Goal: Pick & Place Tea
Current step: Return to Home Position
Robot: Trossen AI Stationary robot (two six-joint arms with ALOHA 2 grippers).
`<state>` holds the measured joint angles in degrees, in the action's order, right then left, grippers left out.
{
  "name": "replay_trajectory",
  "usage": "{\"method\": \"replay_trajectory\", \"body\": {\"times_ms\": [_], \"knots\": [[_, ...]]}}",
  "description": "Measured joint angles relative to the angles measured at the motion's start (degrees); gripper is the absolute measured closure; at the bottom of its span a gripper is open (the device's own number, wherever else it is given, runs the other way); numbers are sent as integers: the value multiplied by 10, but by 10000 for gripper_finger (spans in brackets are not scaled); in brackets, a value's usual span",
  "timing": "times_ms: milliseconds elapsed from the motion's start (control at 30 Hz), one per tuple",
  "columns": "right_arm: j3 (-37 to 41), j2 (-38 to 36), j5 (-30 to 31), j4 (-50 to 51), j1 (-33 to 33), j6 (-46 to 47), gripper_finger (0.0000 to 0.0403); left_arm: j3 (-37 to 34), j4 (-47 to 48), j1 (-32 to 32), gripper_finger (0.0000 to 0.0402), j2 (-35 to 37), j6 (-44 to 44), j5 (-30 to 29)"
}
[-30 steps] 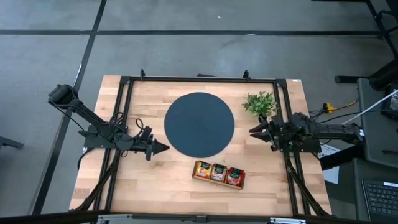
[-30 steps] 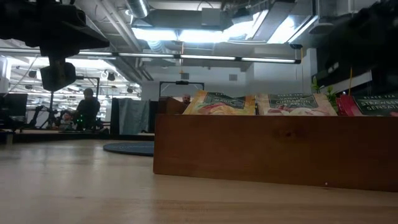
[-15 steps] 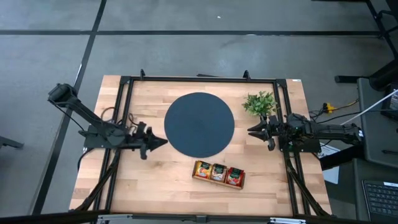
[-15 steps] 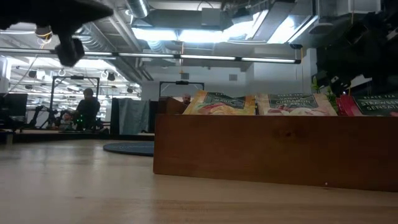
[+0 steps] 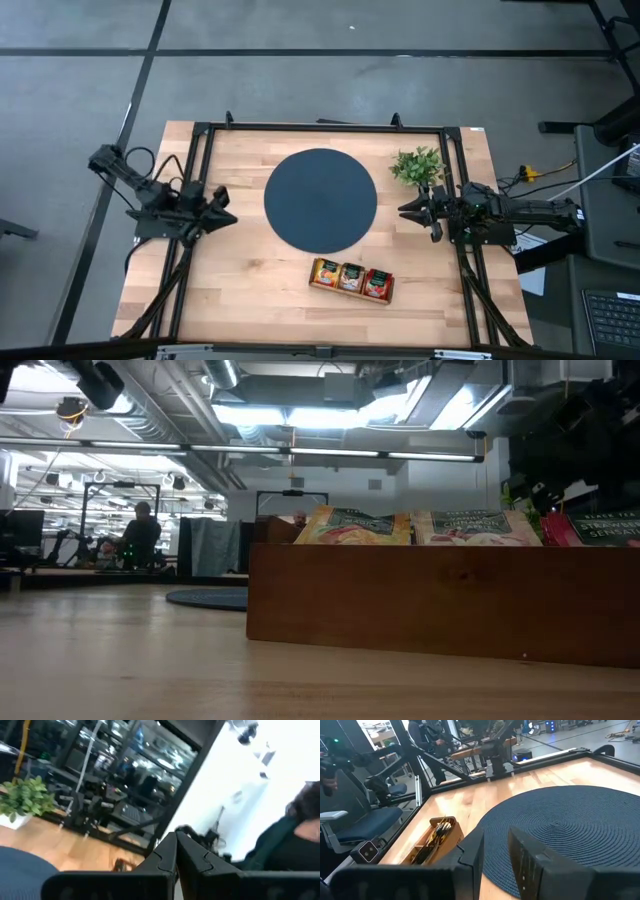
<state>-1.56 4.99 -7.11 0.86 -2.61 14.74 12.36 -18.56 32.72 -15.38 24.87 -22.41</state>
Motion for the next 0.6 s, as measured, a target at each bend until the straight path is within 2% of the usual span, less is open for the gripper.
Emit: {"method": "replay_trajectory", "body": {"times_ms": [100, 233, 300, 433, 600], "knots": [[0, 0, 0, 0, 0, -2, 313, -25, -2, -21, 398, 46, -20, 44], [0, 0, 0, 0, 0, 0, 313, -119, -158, -57, 398, 102, -62, 109], [0, 0, 0, 0, 0, -2, 313, -111, -127, -75, 398, 125, -76, 134], [0, 0, 0, 0, 0, -1, 313, -107, -127, -115, 398, 154, -105, 197], [0, 0, 0, 0, 0, -1, 313, -116, -134, -175, 398, 153, -81, 254]]}}
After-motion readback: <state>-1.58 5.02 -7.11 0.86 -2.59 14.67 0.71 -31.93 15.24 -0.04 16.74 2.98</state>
